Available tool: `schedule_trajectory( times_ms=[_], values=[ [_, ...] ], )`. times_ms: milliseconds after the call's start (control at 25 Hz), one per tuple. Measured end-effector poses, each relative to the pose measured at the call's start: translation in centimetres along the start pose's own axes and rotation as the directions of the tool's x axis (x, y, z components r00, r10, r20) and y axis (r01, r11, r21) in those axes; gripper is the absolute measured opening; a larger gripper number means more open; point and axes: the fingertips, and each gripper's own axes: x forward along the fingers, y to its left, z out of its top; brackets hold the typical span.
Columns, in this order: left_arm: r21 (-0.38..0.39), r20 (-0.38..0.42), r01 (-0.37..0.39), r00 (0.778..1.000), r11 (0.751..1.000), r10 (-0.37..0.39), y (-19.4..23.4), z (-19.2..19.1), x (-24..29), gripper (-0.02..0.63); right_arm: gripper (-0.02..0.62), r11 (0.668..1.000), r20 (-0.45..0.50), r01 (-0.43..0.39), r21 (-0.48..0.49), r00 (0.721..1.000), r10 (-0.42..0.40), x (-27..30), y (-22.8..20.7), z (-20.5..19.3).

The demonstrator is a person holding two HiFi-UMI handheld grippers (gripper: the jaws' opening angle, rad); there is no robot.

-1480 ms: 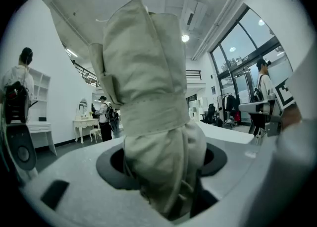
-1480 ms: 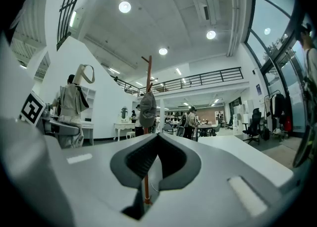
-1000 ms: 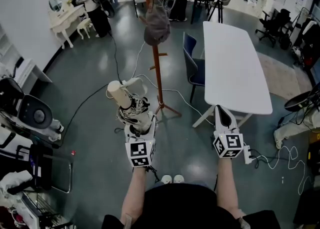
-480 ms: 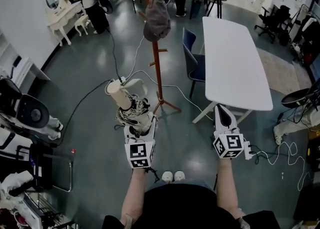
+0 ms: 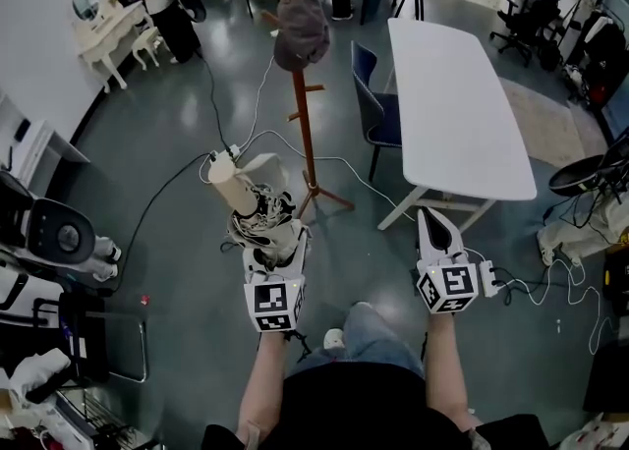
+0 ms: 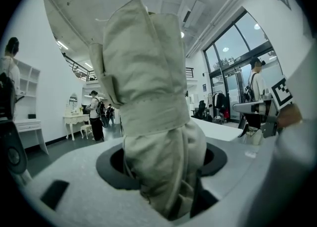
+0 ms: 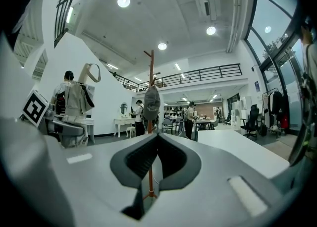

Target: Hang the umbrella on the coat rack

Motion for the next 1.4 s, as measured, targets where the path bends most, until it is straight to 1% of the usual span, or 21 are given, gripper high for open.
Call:
schedule_trajectory(
  times_ms=[240, 520, 800, 1000, 1120, 1240, 1400],
  values=[
    [0.003, -0.012, 0.015, 1.0, 1.0, -0.015, 0.2, -0.5, 1.9, 0.281, 0.006, 1.0, -0.003, -0.01, 0.006, 1.0, 0.01, 2.0, -0.2, -0.4],
    [0.01, -0.024, 0.016, 1.0, 1.0, -0.016, 1.2, -0.8, 7.2, 0.281, 0.006, 0.998, -0.003, -0.06, 0.008, 0.998, 0.06, 8.4, -1.5, -0.9],
    [0.017, -0.039, 0.018, 0.999, 1.0, -0.017, 1.8, -0.7, 14.7, 0.281, 0.006, 0.993, 0.008, -0.116, 0.019, 0.993, 0.116, 17.3, -4.2, -0.2],
    [0.018, -0.038, 0.027, 0.999, 0.999, -0.027, 1.8, 0.3, 20.5, 0.28, 0.006, 0.986, -0.012, -0.166, 0.019, 0.986, 0.167, 24.1, -6.7, 0.4],
    [0.028, -0.048, 0.023, 0.999, 0.999, -0.022, 2.1, 0.4, 23.7, 0.281, 0.006, 0.979, -0.028, -0.203, 0.01, 0.979, 0.204, 28.4, -8.1, 0.6],
    [0.043, -0.077, 0.006, 0.997, 0.999, -0.003, 2.6, 0.0, 26.6, 0.281, 0.006, 0.971, -0.037, -0.239, 0.009, 0.97, 0.239, 32.6, -9.4, 0.6],
    [0.058, -0.104, -0.012, 0.994, 0.998, 0.018, 2.6, -0.7, 29.3, 0.279, 0.006, 0.956, -0.05, -0.292, 0.023, 0.955, 0.292, 37.3, -10.4, 0.0]
  ],
)
